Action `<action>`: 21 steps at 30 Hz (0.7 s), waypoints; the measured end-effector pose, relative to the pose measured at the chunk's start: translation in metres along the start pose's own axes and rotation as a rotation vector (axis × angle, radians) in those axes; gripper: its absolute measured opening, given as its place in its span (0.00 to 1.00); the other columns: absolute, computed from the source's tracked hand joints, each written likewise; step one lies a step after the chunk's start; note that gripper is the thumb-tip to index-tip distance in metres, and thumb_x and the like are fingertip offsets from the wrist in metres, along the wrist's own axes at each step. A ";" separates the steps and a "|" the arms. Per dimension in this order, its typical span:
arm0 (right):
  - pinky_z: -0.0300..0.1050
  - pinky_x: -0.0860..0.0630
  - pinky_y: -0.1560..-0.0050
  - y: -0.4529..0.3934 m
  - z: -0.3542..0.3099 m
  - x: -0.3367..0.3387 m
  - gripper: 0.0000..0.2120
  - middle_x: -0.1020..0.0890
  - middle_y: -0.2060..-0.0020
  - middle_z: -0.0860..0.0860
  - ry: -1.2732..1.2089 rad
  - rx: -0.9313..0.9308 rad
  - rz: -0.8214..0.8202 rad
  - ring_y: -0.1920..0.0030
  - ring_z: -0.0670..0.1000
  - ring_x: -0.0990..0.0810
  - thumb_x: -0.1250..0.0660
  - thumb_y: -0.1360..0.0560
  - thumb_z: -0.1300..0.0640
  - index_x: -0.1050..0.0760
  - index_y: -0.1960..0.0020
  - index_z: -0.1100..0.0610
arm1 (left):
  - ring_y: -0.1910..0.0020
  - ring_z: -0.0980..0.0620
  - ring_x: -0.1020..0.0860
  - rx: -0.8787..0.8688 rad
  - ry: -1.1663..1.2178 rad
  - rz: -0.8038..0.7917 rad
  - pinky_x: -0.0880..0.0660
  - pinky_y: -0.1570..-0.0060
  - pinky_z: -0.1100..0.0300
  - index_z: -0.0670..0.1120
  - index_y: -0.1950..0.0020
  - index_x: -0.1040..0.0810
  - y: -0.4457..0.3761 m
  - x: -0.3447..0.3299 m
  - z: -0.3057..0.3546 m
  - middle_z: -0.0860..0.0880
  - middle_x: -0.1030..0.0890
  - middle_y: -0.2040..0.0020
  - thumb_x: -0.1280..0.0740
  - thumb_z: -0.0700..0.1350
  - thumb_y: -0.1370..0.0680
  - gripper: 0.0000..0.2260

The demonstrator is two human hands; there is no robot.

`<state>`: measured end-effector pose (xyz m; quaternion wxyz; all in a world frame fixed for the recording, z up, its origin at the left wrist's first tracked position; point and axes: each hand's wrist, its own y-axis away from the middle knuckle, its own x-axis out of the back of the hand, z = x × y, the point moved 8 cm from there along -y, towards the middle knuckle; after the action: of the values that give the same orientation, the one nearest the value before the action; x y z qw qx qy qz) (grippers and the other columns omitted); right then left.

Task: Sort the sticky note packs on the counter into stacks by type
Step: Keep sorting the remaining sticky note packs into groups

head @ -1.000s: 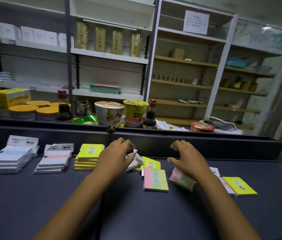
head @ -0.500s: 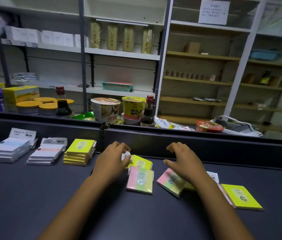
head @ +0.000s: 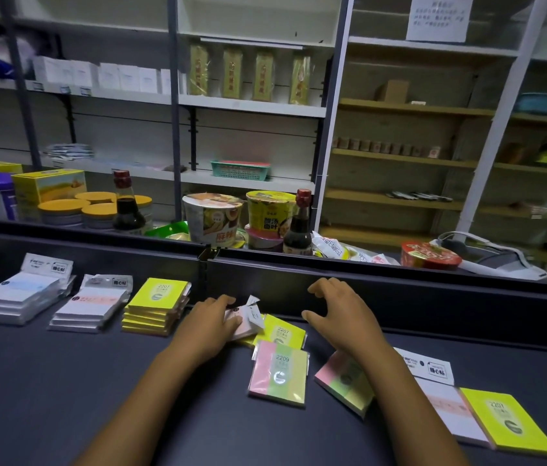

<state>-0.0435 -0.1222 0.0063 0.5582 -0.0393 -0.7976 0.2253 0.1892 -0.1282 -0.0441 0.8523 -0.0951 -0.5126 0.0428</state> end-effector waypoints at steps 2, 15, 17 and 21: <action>0.47 0.26 0.39 -0.001 -0.002 -0.004 0.20 0.24 0.42 0.44 -0.007 0.011 -0.005 0.39 0.47 0.26 0.31 0.25 0.45 0.28 0.36 0.49 | 0.32 0.47 0.29 0.009 0.017 -0.018 0.30 0.35 0.52 0.51 0.27 0.31 -0.002 -0.002 -0.006 0.47 0.27 0.31 0.36 0.54 0.20 0.22; 0.47 0.25 0.41 0.005 -0.008 -0.008 0.19 0.24 0.42 0.44 -0.044 0.042 -0.007 0.40 0.46 0.26 0.31 0.24 0.46 0.28 0.36 0.49 | 0.53 0.48 0.18 0.060 0.764 0.178 0.19 0.57 0.49 0.47 0.50 0.18 -0.004 0.029 -0.009 0.47 0.16 0.52 0.27 0.41 0.24 0.05; 0.47 0.25 0.41 0.005 -0.008 -0.009 0.18 0.24 0.42 0.44 -0.052 0.046 -0.010 0.40 0.46 0.26 0.31 0.24 0.46 0.28 0.36 0.49 | 0.53 0.44 0.19 0.083 1.017 0.203 0.18 0.59 0.48 0.43 0.49 0.20 -0.002 0.032 -0.008 0.44 0.17 0.53 0.29 0.37 0.23 0.05; 0.47 0.25 0.41 0.006 -0.009 -0.010 0.18 0.24 0.42 0.44 -0.073 0.052 -0.012 0.40 0.46 0.26 0.31 0.24 0.46 0.27 0.37 0.49 | 0.50 0.42 0.17 0.145 1.371 0.168 0.17 0.60 0.52 0.44 0.46 0.22 -0.001 0.029 -0.009 0.45 0.19 0.51 0.31 0.37 0.23 0.07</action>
<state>-0.0331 -0.1175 -0.0019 0.5310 -0.0118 -0.8115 0.2438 0.2102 -0.1251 -0.0232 0.9817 -0.0831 0.1547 0.0730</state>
